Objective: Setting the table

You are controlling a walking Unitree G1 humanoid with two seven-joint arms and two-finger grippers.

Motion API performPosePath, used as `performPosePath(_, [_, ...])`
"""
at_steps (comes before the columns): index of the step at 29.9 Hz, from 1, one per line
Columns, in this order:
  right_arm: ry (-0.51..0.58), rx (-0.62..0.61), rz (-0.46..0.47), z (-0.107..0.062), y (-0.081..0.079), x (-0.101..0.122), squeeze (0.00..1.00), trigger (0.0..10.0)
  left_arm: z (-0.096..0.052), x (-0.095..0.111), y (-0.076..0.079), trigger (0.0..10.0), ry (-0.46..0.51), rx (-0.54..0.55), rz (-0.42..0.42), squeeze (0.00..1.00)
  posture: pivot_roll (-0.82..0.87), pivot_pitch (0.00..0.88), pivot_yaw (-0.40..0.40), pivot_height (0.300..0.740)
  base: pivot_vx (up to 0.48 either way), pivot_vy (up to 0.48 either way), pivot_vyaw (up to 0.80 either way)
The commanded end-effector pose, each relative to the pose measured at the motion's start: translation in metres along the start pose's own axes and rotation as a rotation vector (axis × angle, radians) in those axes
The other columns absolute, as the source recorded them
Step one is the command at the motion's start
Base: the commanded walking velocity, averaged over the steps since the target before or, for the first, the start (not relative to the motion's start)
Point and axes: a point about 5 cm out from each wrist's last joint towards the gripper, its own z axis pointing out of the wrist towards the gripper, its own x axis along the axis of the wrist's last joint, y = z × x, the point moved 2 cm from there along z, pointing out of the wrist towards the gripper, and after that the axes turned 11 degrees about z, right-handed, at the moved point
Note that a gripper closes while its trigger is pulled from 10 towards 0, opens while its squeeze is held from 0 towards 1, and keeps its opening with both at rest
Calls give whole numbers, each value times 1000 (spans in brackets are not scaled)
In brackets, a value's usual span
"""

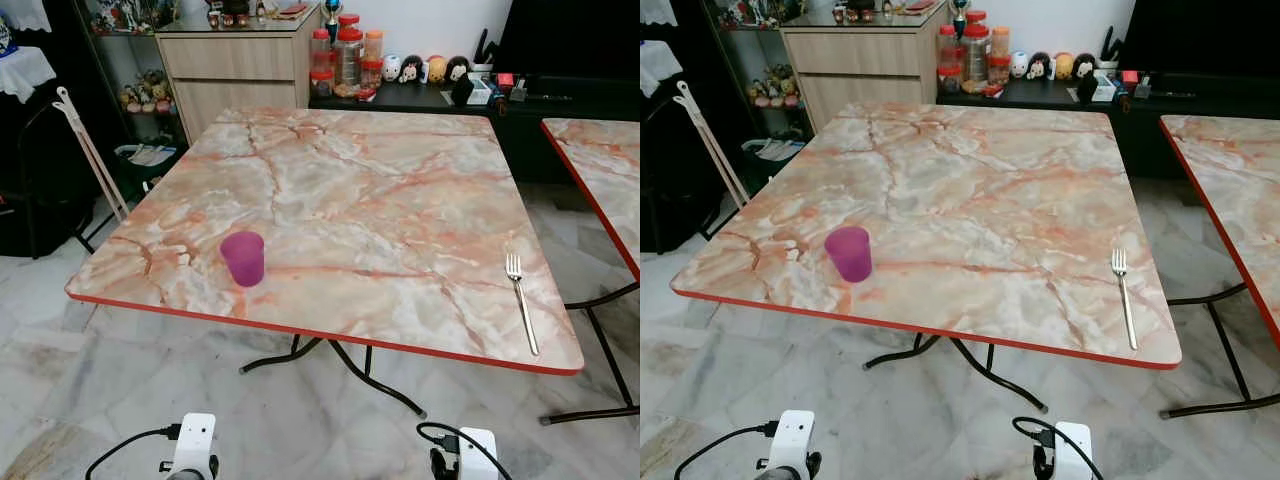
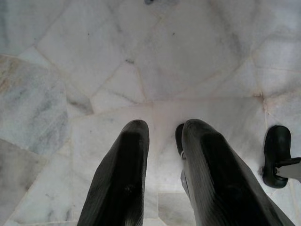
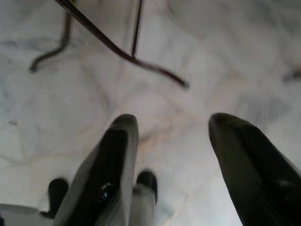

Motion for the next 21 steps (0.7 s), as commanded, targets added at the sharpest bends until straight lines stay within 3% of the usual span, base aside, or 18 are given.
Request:
performPosePath(1, [47, 17, -26, 0, 0, 6, 0, 10000, -1, -3, -1, 10000, -10, -5, 14, 0, -37, 0, 9, 725, 0, 0, 0])
performPosePath(6, [152, 39, -61, -19, 10, -1, 0, 10000, -1, -4, 0, 10000, -11, -10, 28, 0, -43, 0, 10, 725, 0, 0, 0])
performPosePath(10, [254, 44, -111, -28, 13, 7, 0, 10000, 0, -3, -2, 10000, -8, -13, 38, 0, -66, 0, 21, 725, 0, 0, 0])
performPosePath(12, [317, 80, -168, -32, 10, 17, 0, 10000, 0, -2, -2, 10000, -6, -15, 44, 0, -73, 0, 23, 725, 0, 0, 0])
performPosePath(21, [575, 156, -200, -51, -10, 71, 0, 10000, 0, 1, -3, 10000, 0, -11, 41, 0, -71, 0, 16, 725, 0, 0, 0])
